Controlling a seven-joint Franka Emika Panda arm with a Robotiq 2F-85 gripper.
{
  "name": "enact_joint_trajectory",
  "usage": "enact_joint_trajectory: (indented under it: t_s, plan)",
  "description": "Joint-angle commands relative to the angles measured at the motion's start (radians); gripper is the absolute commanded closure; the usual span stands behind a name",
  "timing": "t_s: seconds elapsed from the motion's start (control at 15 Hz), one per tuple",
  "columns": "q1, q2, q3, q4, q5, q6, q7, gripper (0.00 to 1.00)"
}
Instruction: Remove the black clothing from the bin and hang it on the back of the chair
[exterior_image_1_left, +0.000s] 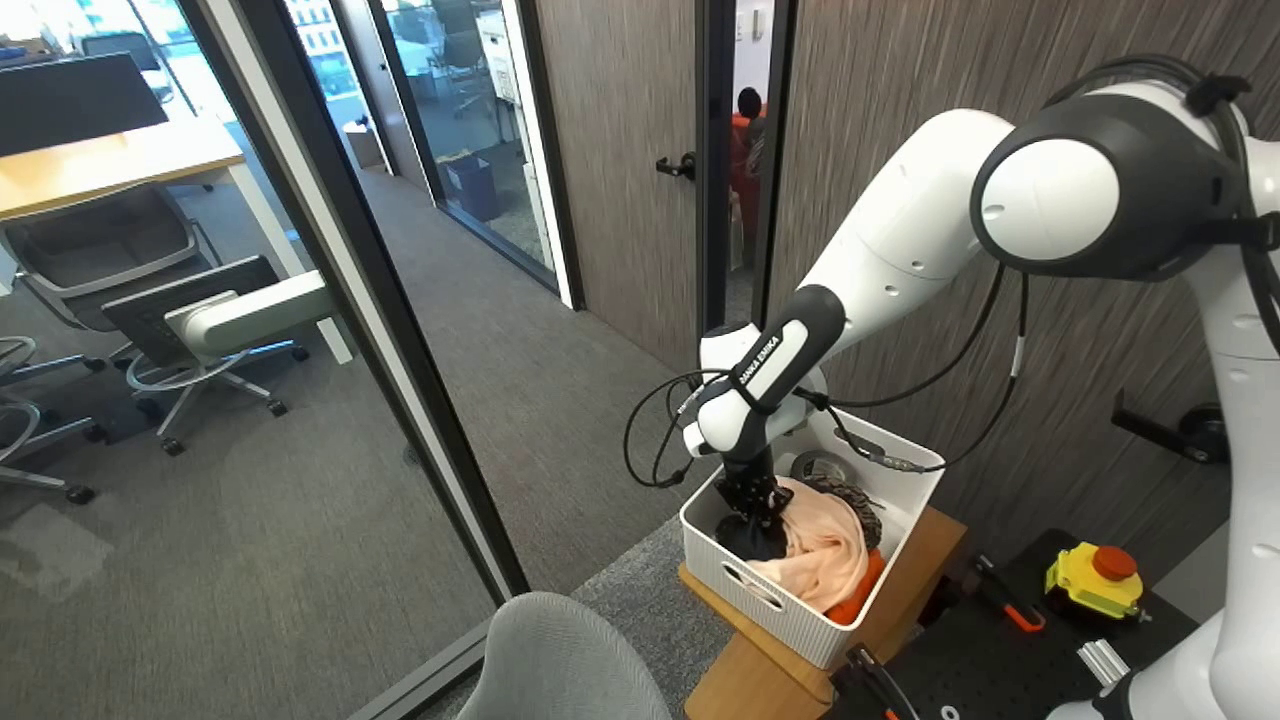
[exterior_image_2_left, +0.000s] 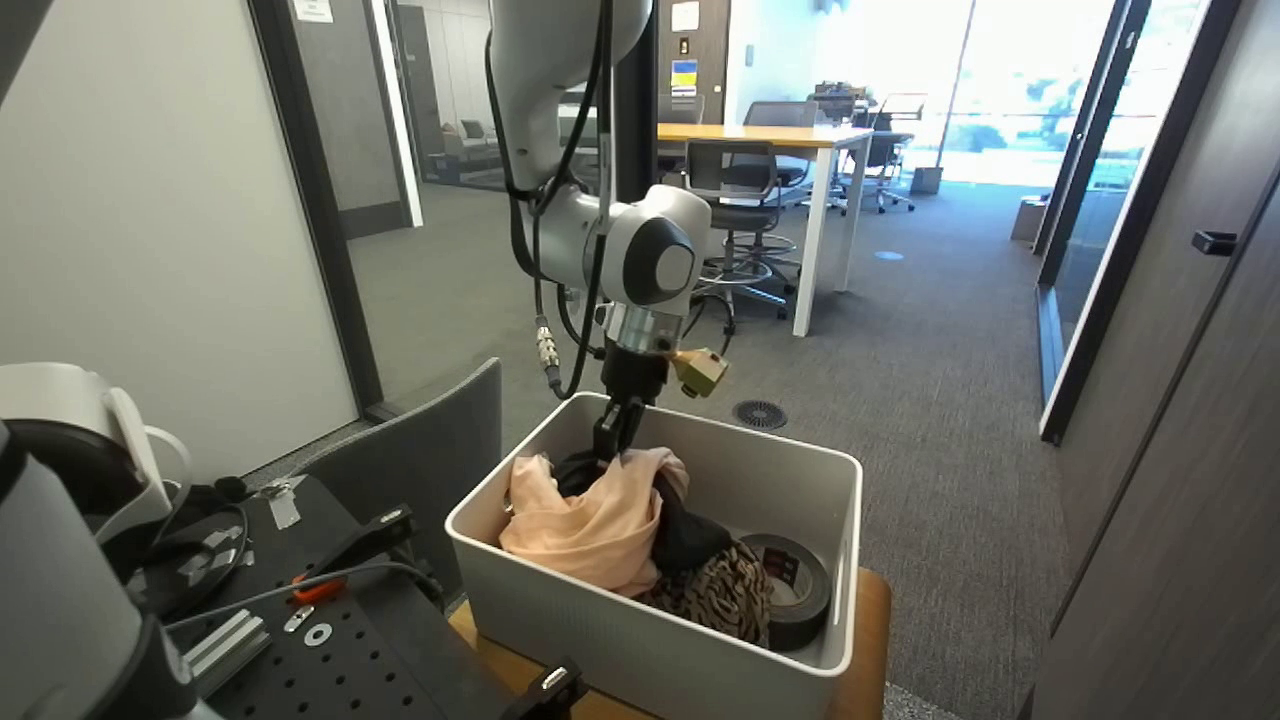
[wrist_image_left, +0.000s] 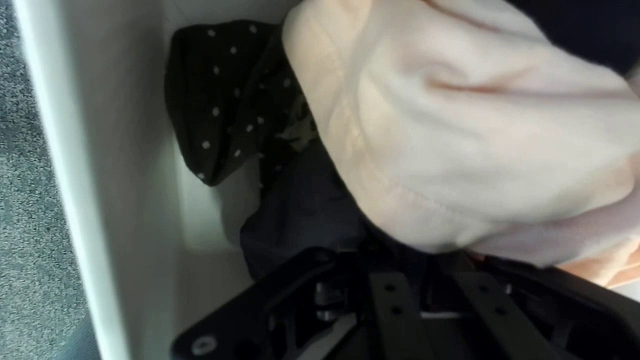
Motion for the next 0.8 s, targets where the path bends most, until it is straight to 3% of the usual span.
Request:
enact_joint_trajectory:
  t_s: [0.0,0.4,0.73]
  plan:
    - [-0.018,0.01,0.014,0.029,0.002,-0.036,-0.005,0.91]
    - [-0.059,-0.078,0.048,0.04,0.109,-0.271,0.002,0.91]
    - [-0.062,-0.242,0.051,-0.03,0.204,-0.329,0.001,0.91]
